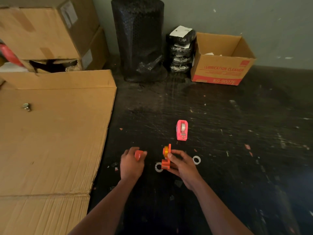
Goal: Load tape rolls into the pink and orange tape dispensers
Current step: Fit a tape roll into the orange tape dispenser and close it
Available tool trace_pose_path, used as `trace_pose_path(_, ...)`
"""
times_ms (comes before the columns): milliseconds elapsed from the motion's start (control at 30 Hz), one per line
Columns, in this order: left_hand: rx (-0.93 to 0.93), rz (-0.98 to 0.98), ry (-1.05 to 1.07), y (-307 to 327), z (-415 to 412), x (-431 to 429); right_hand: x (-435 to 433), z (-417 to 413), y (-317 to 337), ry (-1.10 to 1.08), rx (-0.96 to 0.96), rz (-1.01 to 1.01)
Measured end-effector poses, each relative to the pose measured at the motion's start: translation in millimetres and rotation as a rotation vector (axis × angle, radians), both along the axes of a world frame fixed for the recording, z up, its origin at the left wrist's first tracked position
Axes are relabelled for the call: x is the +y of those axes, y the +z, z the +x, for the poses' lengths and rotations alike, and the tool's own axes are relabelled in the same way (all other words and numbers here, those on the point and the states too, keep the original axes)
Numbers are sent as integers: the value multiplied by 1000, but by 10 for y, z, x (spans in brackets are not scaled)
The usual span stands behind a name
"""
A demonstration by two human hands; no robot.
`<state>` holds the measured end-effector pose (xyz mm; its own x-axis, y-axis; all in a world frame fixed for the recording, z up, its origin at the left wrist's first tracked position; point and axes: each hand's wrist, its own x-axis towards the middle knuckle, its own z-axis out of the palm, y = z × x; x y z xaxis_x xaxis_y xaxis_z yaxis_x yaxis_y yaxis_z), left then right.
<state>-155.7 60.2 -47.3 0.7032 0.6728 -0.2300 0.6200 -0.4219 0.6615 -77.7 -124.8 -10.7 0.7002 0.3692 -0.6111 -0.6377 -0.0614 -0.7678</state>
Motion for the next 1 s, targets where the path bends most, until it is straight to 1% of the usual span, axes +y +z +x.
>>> trace_pose_path(67,-106,-274,-37,146,85,-63,13,-8,4,11,-9,12)
trace_pose_path(133,-122,-550,-109,265,161,-117,21,-19,24,21,-27,26)
trace_pose_path(200,-135,-712,-170,335,216,-144,31,-30,45,43,-50,40)
trace_pose_path(267,-184,-763,-203,414,233,-159,36,-29,64,55,-58,54)
trace_pose_path(333,-208,-769,-204,452,245,-161,34,-18,75,62,-64,66)
trace_pose_path(467,-193,-765,-206,452,288,-141,38,15,73,76,-68,53)
trace_pose_path(533,-179,-771,-161,405,337,-104,49,37,45,41,-52,52)
trace_pose_path(567,-170,-761,-132,389,360,-87,49,51,34,19,-41,48)
trace_pose_path(600,-154,-696,-116,356,386,-60,47,68,13,1,-30,36)
trace_pose_path(700,-31,-280,-210,228,464,13,21,118,-52,-19,0,5)
trace_pose_path(833,125,52,-400,14,582,-4,-19,176,-116,-21,16,-36)
trace_pose_path(900,187,181,-475,-83,617,-29,-36,204,-134,-28,20,-44)
trace_pose_path(1000,285,262,-569,-151,632,-70,-56,246,-155,-38,27,-39)
